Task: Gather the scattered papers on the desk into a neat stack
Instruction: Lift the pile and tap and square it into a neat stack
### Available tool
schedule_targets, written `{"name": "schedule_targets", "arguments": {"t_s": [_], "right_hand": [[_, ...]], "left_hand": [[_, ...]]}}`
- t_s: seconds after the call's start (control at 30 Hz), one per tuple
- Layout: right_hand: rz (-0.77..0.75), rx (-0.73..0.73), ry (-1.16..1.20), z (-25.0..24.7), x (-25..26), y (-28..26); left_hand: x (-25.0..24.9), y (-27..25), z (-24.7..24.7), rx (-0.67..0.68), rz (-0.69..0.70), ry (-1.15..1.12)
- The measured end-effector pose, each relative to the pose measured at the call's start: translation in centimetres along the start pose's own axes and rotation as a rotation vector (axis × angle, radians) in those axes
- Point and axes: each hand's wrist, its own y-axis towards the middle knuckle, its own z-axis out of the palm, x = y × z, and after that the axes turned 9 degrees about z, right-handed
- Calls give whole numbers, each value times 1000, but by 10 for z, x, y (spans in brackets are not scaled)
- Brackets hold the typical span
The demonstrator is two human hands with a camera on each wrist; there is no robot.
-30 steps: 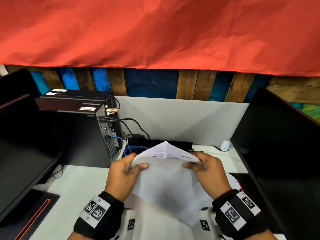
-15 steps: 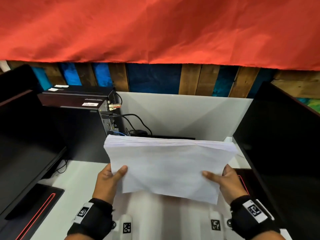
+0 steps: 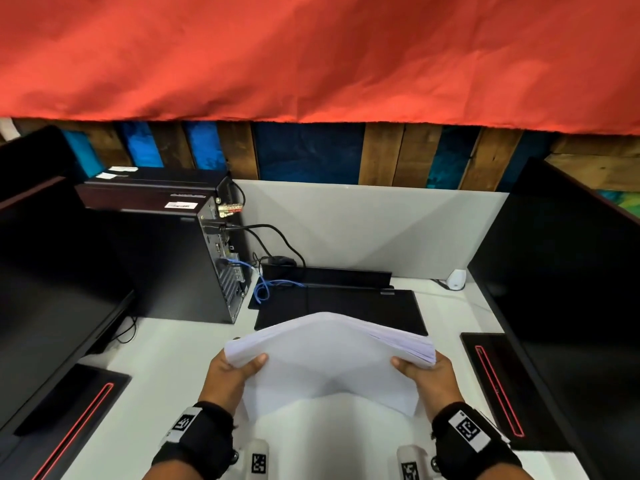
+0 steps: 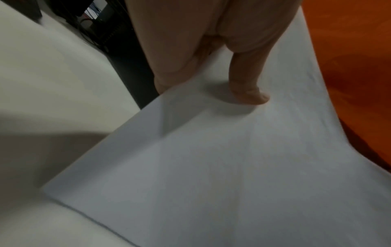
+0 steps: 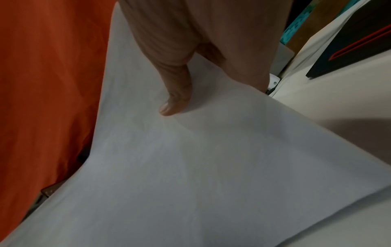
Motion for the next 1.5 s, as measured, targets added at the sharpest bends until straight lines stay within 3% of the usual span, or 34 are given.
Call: {"name": "schedule_targets", "arguments": {"t_s": [0.17, 0.3, 0.43, 0.73, 0.87, 0.97, 1.07, 1.17, 1.3, 1.33, 1.5], "right_hand": [[-73, 51, 3, -8, 16, -3], [-34, 84, -28, -15, 7, 2], [16, 118, -13, -13, -3, 5], [-5, 47, 71, -11, -17, -2], [11, 136, 20, -12, -20, -2], [24, 110, 13, -14, -21, -2], [-62, 73, -45, -10, -16, -7], [-258, -53, -33, -4, -5, -15], [-516, -75, -509, -3, 1, -25], [-530, -66, -584, -4, -2, -26], [-430, -82, -528, -4, -9, -27]], "left_hand": [[-11, 7, -5, 85, 44, -22], [-2, 7, -9, 148, -10, 18], [8, 3, -8, 157, -55, 39], [8, -1, -7, 165, -71, 85], [10, 1, -11, 158, -90, 45], [15, 2, -13, 166, -100, 51], [10, 0, -12, 162, -99, 60], [14, 2, -13, 162, -102, 91], [13, 2, -11, 144, -103, 101], [12, 1, -10, 143, -113, 98], [21, 6, -15, 126, -125, 134]]}}
